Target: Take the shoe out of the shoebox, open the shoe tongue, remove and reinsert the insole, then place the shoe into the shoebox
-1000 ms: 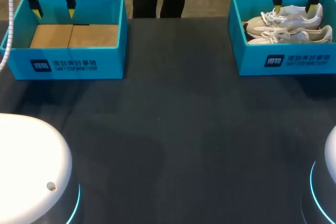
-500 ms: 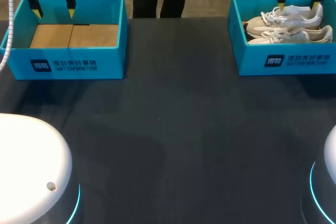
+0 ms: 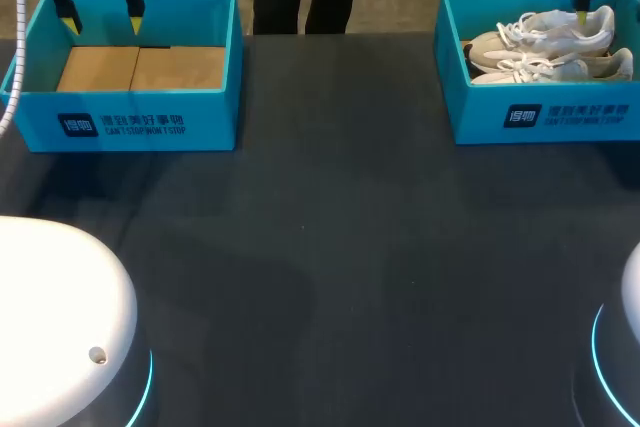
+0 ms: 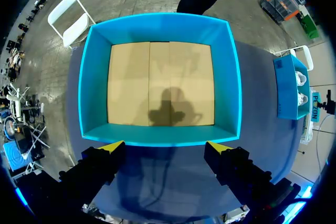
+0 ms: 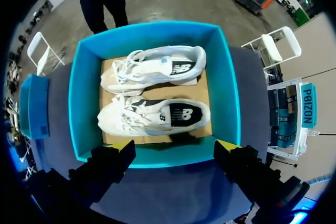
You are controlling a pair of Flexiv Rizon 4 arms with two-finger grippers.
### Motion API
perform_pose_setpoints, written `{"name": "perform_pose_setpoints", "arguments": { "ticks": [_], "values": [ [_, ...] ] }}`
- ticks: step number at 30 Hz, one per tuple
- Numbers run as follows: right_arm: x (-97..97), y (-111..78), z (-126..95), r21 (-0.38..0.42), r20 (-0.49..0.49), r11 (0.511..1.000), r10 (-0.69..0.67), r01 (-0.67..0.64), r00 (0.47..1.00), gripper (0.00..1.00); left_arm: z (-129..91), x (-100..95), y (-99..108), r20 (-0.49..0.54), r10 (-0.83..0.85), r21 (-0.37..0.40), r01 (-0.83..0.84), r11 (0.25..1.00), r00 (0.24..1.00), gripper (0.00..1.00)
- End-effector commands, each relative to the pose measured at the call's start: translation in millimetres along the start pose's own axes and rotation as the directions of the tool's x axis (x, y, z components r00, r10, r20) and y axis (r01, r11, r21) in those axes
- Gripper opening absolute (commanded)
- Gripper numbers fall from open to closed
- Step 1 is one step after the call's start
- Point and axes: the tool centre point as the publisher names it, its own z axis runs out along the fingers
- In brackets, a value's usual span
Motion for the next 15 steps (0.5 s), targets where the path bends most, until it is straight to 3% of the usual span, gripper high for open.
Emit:
{"name": "perform_pose_setpoints", "arguments": {
  "ticks": [1, 15],
  "values": [
    [-8.4, 0.8, 16.3, 0.007, -0.01, 1.0, 0.005, -0.005, 1.0, 1.0, 0.0, -0.1, 0.0, 0.0, 0.0, 0.0, 0.0, 1.0, 1.0, 1.0],
    [-30.7, 9.8, 60.8, -0.01, 0.009, 0.998, 0.057, -0.057, 0.998, 1.0, 0.0, -0.1, 0.0, 0.0, 0.0, 0.0, 0.0, 1.0, 1.0, 1.0]
  ]
}}
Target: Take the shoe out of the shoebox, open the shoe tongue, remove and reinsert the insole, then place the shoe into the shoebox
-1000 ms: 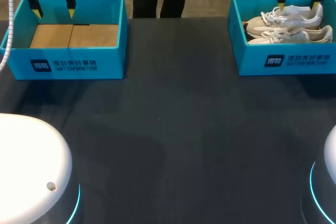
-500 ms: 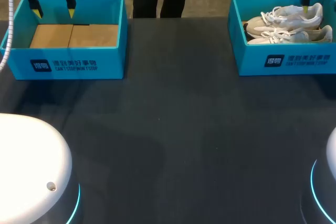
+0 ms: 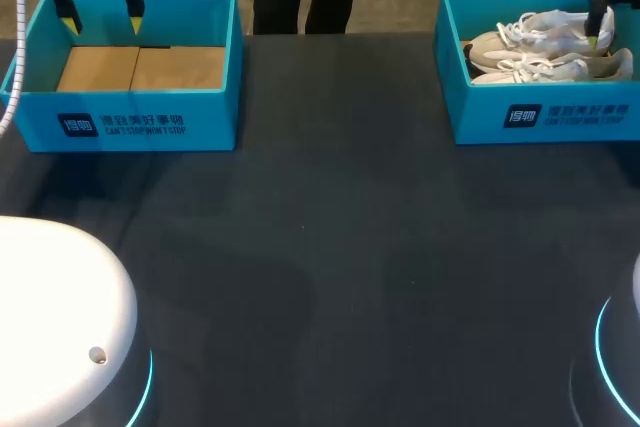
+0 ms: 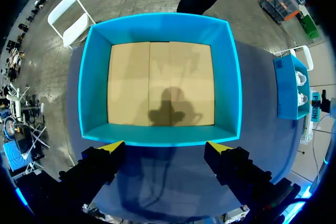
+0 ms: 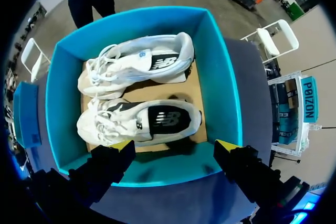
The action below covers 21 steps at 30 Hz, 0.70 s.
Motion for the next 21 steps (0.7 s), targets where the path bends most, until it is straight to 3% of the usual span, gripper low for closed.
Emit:
{"name": "perform_pose_setpoints", "arguments": {
  "ticks": [1, 3, 6, 7, 9, 11, 13, 14, 16, 21],
  "values": [
    [-4.3, 5.3, 11.2, -0.003, -0.009, 1.0, 0.004, -0.004, 1.0, 1.0, 0.0, 0.0, 0.0, 0.0, 0.0, 0.0, 0.0, 1.0, 1.0, 1.0],
    [-6.2, 7.0, 15.2, 0.002, 0.002, 1.0, 0.002, -0.002, 1.0, 0.87, 0.0, 0.0, 0.0, 0.0, 0.0, 0.0, 0.0, 1.0, 1.0, 1.0],
    [-8.1, 9.5, 21.0, 0.014, 0.005, 1.0, 0.002, -0.002, 1.0, 0.56, 0.0, 0.0, 0.0, 0.0, 0.0, 0.0, 0.0, 1.0, 1.0, 1.0],
    [-9.3, 10.6, 23.2, 0.018, 0.002, 1.0, 0.002, -0.002, 1.0, 0.5, 0.0, 0.0, 0.0, 0.0, 0.0, 0.0, 0.0, 1.0, 1.0, 1.0],
    [-11.6, 13.1, 27.5, 0.028, 0.002, 1.0, 0.006, -0.006, 1.0, 0.49, 0.0, 0.0, 0.0, 0.0, 0.0, 0.0, 0.0, 1.0, 1.0, 1.0],
    [-13.5, 15.3, 31.3, 0.035, 0.003, 0.999, 0.007, -0.007, 1.0, 0.64, 0.0, 0.0, 0.0, 0.0, 0.0, 0.0, 0.0, 1.0, 1.0, 1.0],
    [-14.5, 17.2, 35.2, 0.036, 0.003, 0.999, -0.003, 0.003, 1.0, 0.65, 0.0, 0.0, 0.0, 0.0, 0.0, 0.0, 0.0, 1.0, 1.0, 1.0],
    [-15.3, 18.3, 37.8, 0.041, 0.003, 0.999, -0.002, 0.002, 1.0, 0.71, 0.0, 0.0, 0.0, 0.0, 0.0, 0.0, 0.0, 1.0, 1.0, 1.0],
    [-16.9, 19.8, 43.6, 0.054, 0.011, 0.999, -0.003, 0.002, 1.0, 0.64, 0.0, 0.0, 0.0, 0.0, 0.0, 0.0, 0.0, 1.0, 1.0, 1.0],
    [-21.8, 22.8, 54.1, 0.072, 0.007, 0.997, 0.008, -0.009, 1.0, 0.65, 0.0, 0.0, 0.0, 0.0, 0.0, 0.0, 0.0, 1.0, 1.0, 1.0]
  ]
}}
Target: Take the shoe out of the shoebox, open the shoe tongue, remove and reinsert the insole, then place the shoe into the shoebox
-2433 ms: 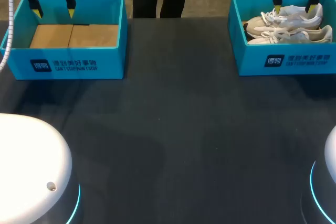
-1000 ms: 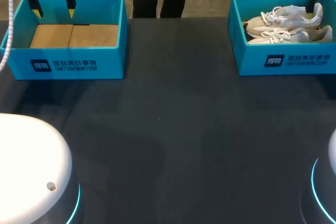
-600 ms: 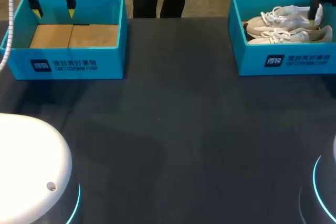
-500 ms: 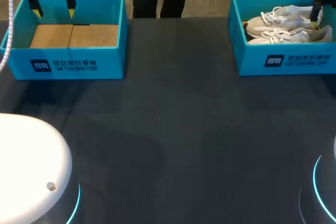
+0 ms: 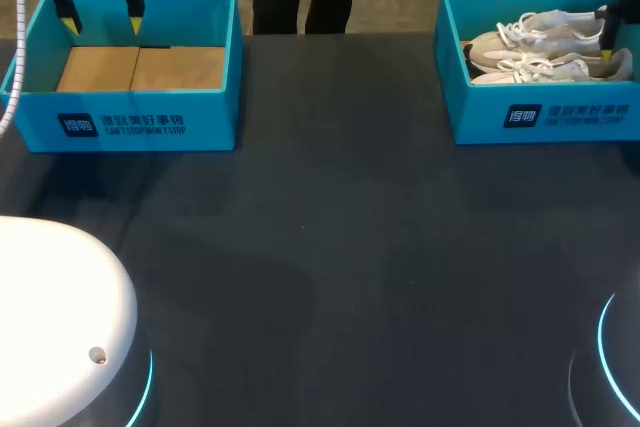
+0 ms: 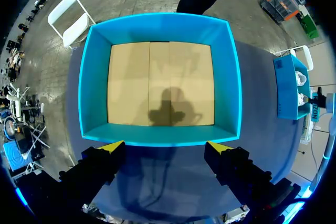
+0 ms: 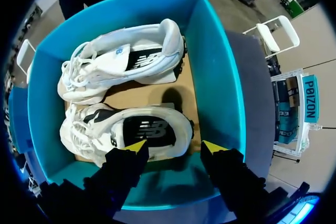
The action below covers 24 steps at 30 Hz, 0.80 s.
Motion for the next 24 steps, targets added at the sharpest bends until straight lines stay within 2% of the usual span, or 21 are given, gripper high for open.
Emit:
{"name": "perform_pose_setpoints", "arguments": {
  "ticks": [1, 3, 7, 10, 12, 14, 17, 21, 24],
  "values": [
    [-2.7, 11.1, 11.6, 0.029, -0.007, 1.0, 0.005, -0.005, 1.0, 0.58, 0.0, 0.0, 0.0, 0.0, 0.0, 0.0, 0.0, 1.0, 1.0, 1.0],
    [-3.1, 10.8, 15.0, 0.032, -0.007, 0.999, 0.006, -0.006, 1.0, 0.6, 0.0, 0.0, 0.0, 0.0, 0.0, 0.0, 0.0, 1.0, 1.0, 1.0],
    [-4.4, 7.3, 23.2, 0.029, -0.009, 1.0, 0.006, -0.005, 1.0, 0.73, 0.0, 0.0, 0.0, 0.0, 0.0, 0.0, 0.0, 1.0, 1.0, 1.0],
    [-4.6, 5.0, 30.0, 0.03, -0.001, 0.999, -0.014, 0.014, 1.0, 0.73, 0.0, 0.0, 0.0, 0.0, 0.0, 0.0, 0.0, 1.0, 1.0, 1.0],
    [-3.9, 4.3, 34.5, 0.031, -0.001, 0.999, -0.023, 0.023, 1.0, 0.65, 0.0, 0.0, 0.0, 0.0, 0.0, 0.0, 0.0, 1.0, 1.0, 1.0],
    [-4.0, 4.4, 38.5, 0.031, 0.0, 0.999, -0.024, 0.024, 1.0, 0.62, 0.0, 0.0, 0.0, 0.0, 0.0, 0.0, 0.0, 1.0, 1.0, 1.0],
    [-4.2, 5.2, 42.8, 0.033, -0.001, 0.999, -0.025, 0.025, 1.0, 0.66, 0.0, 0.0, 0.0, 0.0, 0.0, 0.0, 0.0, 1.0, 1.0, 1.0],
    [-3.2, 6.1, 48.9, 0.036, -0.002, 0.999, -0.029, 0.029, 1.0, 0.64, 0.0, 0.0, 0.0, 0.0, 0.0, 0.0, 0.0, 1.0, 1.0, 1.0],
    [-3.0, 7.0, 54.6, 0.039, 0.001, 0.999, -0.03, 0.03, 1.0, 0.69, 0.0, 0.0, 0.0, 0.0, 0.0, 0.0, 0.0, 1.0, 1.0, 1.0]
  ]
}}
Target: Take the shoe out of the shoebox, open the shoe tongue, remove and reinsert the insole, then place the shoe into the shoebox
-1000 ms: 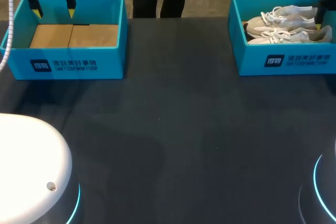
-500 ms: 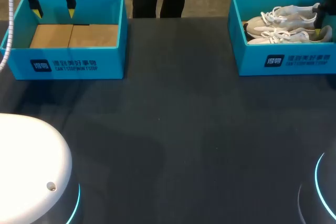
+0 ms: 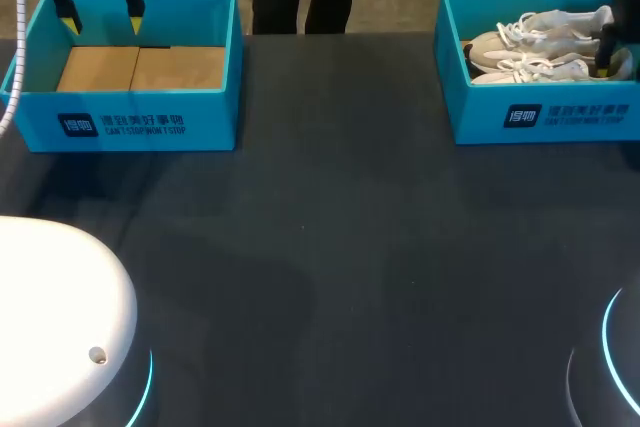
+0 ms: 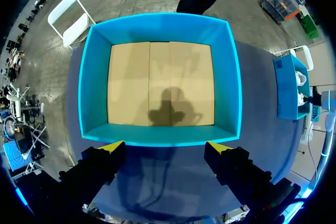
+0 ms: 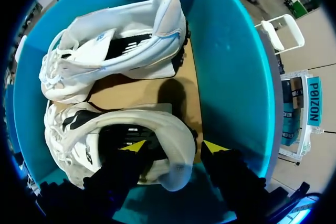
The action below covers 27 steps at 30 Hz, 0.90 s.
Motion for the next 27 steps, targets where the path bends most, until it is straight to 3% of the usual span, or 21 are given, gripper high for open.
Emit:
{"name": "perform_pose_setpoints", "arguments": {
  "ticks": [1, 6, 10, 11, 12, 13, 15, 16, 18, 27],
  "values": [
    [1.4, 6.1, 8.8, 0.003, 0.008, 1.0, -0.009, 0.009, 1.0, 0.71, 0.0, 0.0, 0.0, 0.0, 0.0, 0.0, 0.0, 1.0, 1.0, 1.0],
    [-0.3, 7.2, 13.6, -0.001, 0.003, 1.0, 0.002, -0.002, 1.0, 0.75, 0.0, 0.0, 0.0, 0.0, 0.0, 0.0, 0.0, 1.0, 1.0, 1.0],
    [-0.1, 6.5, 18.7, -0.004, 0.004, 1.0, 0.0, 0.0, 1.0, 0.69, 0.0, 0.0, 0.0, 0.0, 0.0, 0.0, 0.0, 1.0, 1.0, 1.0],
    [0.0, 6.3, 19.1, -0.003, 0.005, 1.0, -0.001, 0.001, 1.0, 0.64, 0.0, 0.0, 0.0, 0.0, 0.0, 0.0, 0.0, 1.0, 1.0, 1.0],
    [0.3, 5.7, 20.3, 0.002, 0.013, 1.0, 0.0, 0.0, 1.0, 0.52, 0.0, 0.0, 0.0, 0.0, 0.0, 0.0, 0.0, 1.0, 1.0, 1.0],
    [0.8, 5.2, 21.0, 0.002, 0.014, 1.0, -0.001, 0.001, 1.0, 0.47, 0.0, 0.0, 0.0, 0.0, 0.0, 0.0, 0.0, 1.0, 1.0, 1.0],
    [1.2, 4.2, 23.8, 0.009, 0.013, 1.0, 0.005, -0.005, 1.0, 0.42, 0.0, 0.0, 0.0, 0.0, 0.0, 0.0, 0.0, 1.0, 1.0, 1.0],
    [1.3, 3.8, 24.8, 0.011, 0.015, 1.0, 0.008, -0.008, 1.0, 0.33, 0.0, 0.0, 0.0, 0.0, 0.0, 0.0, 0.0, 1.0, 1.0, 1.0],
    [1.1, 3.2, 25.4, 0.014, 0.015, 1.0, 0.011, -0.011, 1.0, 0.0, 0.0, 0.0, 0.0, 0.0, 0.0, 0.0, 0.0, 1.0, 1.0, 1.0],
    [-3.3, -4.4, 15.4, 0.029, 0.031, 0.999, 0.04, -0.041, 0.999, 0.0, 0.0, 0.0, 0.0, 0.0, 0.0, 0.0, 0.0, 1.0, 1.0, 1.0]
  ]
}}
